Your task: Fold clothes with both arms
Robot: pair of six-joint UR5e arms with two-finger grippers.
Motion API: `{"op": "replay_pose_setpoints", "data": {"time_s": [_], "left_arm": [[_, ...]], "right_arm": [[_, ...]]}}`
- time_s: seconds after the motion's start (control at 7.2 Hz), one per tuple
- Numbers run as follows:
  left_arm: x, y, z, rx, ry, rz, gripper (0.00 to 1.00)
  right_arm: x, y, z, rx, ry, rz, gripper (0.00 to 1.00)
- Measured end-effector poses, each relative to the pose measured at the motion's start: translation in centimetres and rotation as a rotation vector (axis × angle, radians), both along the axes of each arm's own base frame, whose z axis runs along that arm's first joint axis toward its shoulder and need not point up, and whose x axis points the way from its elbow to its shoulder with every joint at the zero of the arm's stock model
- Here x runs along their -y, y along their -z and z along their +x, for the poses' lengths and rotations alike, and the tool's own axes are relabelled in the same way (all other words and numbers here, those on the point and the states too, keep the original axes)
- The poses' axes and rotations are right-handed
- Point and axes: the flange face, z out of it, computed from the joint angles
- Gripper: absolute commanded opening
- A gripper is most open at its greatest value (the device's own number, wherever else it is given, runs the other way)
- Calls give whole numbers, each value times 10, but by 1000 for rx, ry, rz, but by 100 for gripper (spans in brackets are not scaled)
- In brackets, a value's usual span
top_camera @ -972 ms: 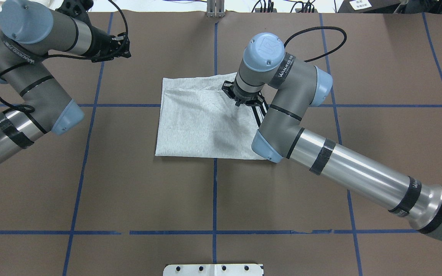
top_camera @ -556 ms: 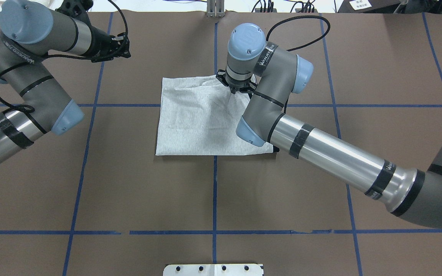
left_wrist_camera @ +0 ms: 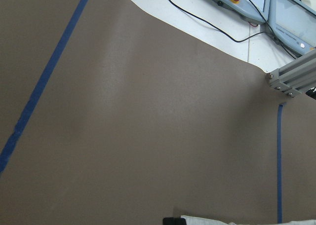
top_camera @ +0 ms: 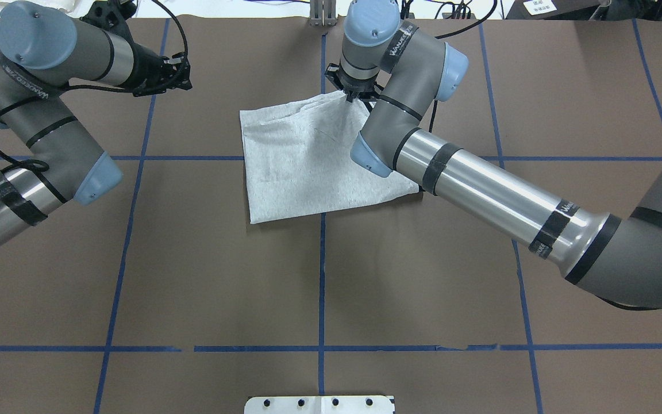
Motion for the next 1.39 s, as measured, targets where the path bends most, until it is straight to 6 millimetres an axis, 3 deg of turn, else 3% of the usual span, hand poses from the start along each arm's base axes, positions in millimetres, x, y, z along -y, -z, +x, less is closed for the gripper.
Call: {"op": "replay_pose_setpoints", "data": {"time_s": [0.28, 0.42, 0.69, 0.83, 0.97, 1.11, 1.25, 1.39], "left_arm": [[-1, -6, -1, 6, -2, -2, 0], [-2, -9, -2, 10, -6, -1, 0], [-4, -20, -9, 70, -62, 77, 0], [-4, -31, -22, 105, -119, 130, 16], [-2, -45, -46, 136, -171, 175, 34], [-2, -62, -74, 164, -217, 213, 45], [-3, -77, -101, 194, -253, 244, 64], [-6, -90, -129, 249, -293, 281, 66]], "right_arm": [[32, -9, 44, 7, 15, -16, 0], [40, -23, 65, 2, 40, -14, 0], [30, -82, 119, -10, 118, 2, 0], [16, -110, 156, -33, 165, 13, 16], [-1, -132, 199, -64, 215, 39, 48], [-23, -152, 244, -94, 268, 71, 99], [-49, -165, 285, -110, 311, 91, 100], [-78, -178, 323, -122, 343, 108, 100]]}}
